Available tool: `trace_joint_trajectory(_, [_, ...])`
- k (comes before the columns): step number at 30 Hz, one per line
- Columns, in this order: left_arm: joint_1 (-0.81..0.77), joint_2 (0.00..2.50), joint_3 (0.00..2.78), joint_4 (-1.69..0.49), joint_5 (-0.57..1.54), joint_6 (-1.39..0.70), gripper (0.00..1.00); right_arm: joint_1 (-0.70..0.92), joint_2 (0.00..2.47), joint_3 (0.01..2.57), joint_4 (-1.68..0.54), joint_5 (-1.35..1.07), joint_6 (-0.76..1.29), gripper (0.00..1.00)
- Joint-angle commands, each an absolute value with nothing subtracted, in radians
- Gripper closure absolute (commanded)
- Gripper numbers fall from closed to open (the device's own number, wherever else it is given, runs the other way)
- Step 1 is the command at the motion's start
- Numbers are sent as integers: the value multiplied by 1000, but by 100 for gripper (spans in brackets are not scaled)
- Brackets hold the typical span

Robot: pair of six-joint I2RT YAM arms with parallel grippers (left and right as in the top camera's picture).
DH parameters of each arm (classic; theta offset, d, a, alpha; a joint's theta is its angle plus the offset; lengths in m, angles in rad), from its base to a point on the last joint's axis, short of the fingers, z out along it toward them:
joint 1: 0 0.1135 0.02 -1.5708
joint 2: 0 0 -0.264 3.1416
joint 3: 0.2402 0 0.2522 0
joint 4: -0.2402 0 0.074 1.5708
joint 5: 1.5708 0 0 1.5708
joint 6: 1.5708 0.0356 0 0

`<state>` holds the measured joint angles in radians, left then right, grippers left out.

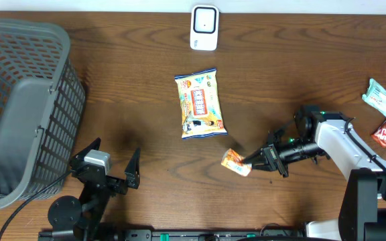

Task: Scan the item barcode
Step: 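Lift the orange box and hold it at the scanner window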

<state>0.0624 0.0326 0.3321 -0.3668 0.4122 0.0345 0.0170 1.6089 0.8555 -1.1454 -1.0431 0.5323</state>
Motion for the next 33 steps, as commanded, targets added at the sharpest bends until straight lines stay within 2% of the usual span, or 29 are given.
trace_joint_trajectory(1, [59,31,337,-366,406,48,2,15,1599,856,-1059,-1126,568,99])
trace_joint_trajectory(4, [59,31,337,-366,406,48,2,15,1599,856,-904,-1147,690,99])
trace_joint_trajectory(7, [59,31,337,-366,406,48,2,15,1599,856,-655,-1126,828,99])
trace_joint_trajectory(12, [59,31,337,-366,406,48,2,43,1599,855,-194,-955,1024,99])
trace_joint_trajectory(18, [59,31,337,-366,406,48,2,138,1599,855,238,-618,951,99])
trace_joint_trajectory(22, [59,31,337,-366,406,48,2,216,1602,855,385,-274,894,99])
trace_joint_trajectory(26, [59,31,337,-366,406,48,2,318,1641,855,547,73,725,99])
trace_joint_trajectory(29, [59,31,337,-366,406,48,2,374,1716,856,752,183,593,99])
trace_joint_trajectory(33, [59,31,337,-366,406,48,2,397,1856,886,984,150,471,99])
